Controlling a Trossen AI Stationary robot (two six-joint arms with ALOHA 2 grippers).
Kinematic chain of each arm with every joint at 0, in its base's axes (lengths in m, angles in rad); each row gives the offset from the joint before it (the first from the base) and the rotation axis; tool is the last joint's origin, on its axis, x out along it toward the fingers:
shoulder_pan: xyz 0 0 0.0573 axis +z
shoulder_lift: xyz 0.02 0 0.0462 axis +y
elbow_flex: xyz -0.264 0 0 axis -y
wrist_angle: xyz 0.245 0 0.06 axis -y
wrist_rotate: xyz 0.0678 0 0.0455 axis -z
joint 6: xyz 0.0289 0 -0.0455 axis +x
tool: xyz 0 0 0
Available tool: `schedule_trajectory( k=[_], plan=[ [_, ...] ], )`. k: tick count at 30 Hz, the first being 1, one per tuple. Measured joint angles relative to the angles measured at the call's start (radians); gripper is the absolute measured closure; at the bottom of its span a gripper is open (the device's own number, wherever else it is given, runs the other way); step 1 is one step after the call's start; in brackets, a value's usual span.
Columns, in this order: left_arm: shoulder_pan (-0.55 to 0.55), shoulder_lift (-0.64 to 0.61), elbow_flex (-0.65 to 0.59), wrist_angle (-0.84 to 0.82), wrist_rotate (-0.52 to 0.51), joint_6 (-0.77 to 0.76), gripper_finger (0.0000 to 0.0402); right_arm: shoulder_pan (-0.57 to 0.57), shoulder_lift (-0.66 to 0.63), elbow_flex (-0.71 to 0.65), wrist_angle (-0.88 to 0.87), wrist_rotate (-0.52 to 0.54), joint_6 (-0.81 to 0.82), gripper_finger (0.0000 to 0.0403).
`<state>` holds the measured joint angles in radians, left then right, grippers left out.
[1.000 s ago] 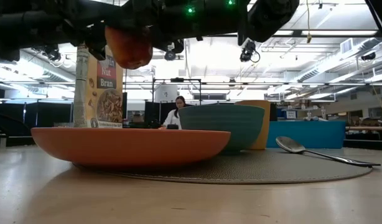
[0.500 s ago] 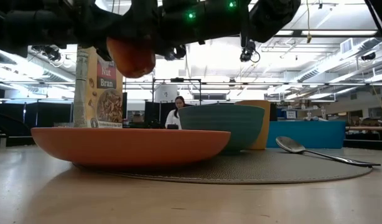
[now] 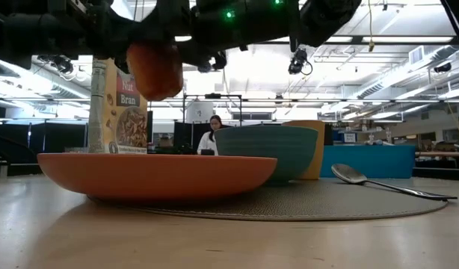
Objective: Arrange a breakfast setting
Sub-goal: Put the apple on the mat to the top left of the bowl
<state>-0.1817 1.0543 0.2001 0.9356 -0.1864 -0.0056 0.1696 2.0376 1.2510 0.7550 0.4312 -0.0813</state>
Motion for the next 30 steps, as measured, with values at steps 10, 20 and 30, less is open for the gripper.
schedule_trajectory(
  k=[10, 20, 30],
  plan=[
    [0.082, -0.054, 0.001, -0.164, -0.028, 0.025, 0.0387, 0.058, -0.141, -0.001, -0.269, 0.107, -0.001, 0.0008],
    [0.121, 0.109, 0.009, -0.096, -0.06, 0.014, 0.0387, 0.149, -0.264, -0.002, -0.312, 0.128, -0.032, 0.0007],
    [0.2, 0.352, 0.13, -0.061, -0.059, 0.017, 0.0387, 0.202, -0.269, -0.003, -0.339, 0.137, -0.044, 0.0007]
  ],
)
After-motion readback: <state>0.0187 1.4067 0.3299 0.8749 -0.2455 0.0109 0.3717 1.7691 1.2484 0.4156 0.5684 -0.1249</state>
